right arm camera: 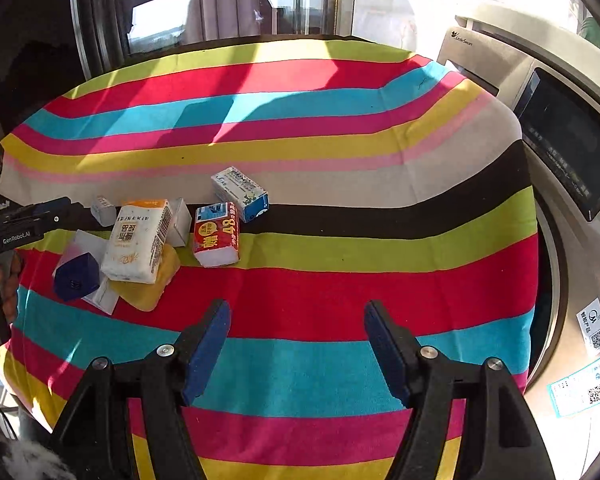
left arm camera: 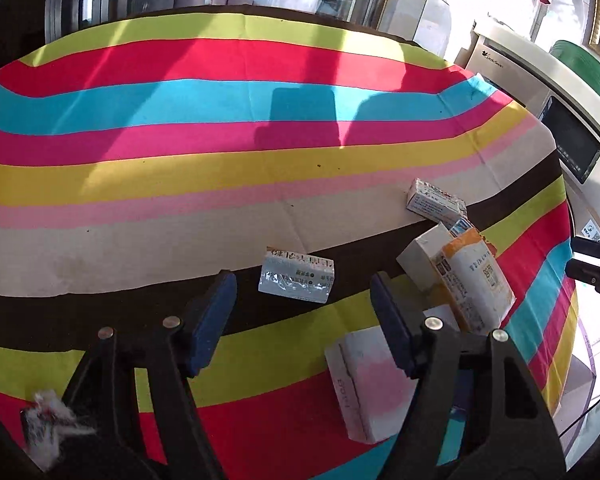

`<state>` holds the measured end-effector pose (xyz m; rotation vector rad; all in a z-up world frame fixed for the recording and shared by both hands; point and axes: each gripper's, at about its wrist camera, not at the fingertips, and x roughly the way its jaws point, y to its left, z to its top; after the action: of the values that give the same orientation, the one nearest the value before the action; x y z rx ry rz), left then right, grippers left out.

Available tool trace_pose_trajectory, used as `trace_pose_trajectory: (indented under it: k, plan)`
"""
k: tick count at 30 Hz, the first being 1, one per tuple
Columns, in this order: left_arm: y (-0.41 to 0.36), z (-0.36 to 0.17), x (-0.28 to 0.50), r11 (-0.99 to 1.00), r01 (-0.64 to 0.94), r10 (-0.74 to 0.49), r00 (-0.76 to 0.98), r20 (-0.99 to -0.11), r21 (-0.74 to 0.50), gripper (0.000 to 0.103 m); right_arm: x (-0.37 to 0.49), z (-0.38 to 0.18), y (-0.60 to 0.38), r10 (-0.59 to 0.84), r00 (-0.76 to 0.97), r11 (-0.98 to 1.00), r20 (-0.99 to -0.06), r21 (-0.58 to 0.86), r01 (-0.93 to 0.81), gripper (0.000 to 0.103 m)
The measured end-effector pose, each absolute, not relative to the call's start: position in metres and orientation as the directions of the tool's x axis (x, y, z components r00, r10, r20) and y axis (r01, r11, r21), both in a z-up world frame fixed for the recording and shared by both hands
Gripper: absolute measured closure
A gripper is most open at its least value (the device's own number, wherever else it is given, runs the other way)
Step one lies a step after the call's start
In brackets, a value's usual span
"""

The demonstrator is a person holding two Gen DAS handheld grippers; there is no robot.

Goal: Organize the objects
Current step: 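Grasp clear-wrapped white box with left tool while right tool grasps white-green medicine box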

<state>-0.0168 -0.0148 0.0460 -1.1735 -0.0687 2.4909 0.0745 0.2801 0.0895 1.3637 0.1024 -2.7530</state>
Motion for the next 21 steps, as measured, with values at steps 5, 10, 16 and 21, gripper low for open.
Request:
trace_pose_trajectory:
  k: [5, 10, 16, 21]
  plan:
    - [-0.004, 0.027, -0.037, -0.933, -0.322, 0.318, -0.524, -0.79, -0.162, 0.033, 0.028, 0.091, 0.257, -0.054, -0.611, -0.986, -0.79, -0.056, 0.158, 0.027]
    - [0.0, 0.023, -0.04, -0.924, -0.354, 0.318, -0.512, -0.798, -0.141, 0.053, -0.016, 0.08, 0.236, -0.083, -0.58, -0.974, -0.81, -0.057, 0.22, 0.027]
    - [-0.017, 0.033, -0.026, -0.935, -0.31, 0.327, -0.554, -0.765, -0.174, 0.053, -0.055, 0.062, 0.219, -0.132, -0.539, -0.955, -0.832, -0.038, 0.293, 0.027]
    - [-0.037, 0.04, -0.01, -0.938, -0.27, 0.338, -0.573, -0.747, -0.217, 0.053, -0.077, 0.047, 0.215, -0.123, -0.503, -0.951, -0.856, -0.043, 0.307, 0.027]
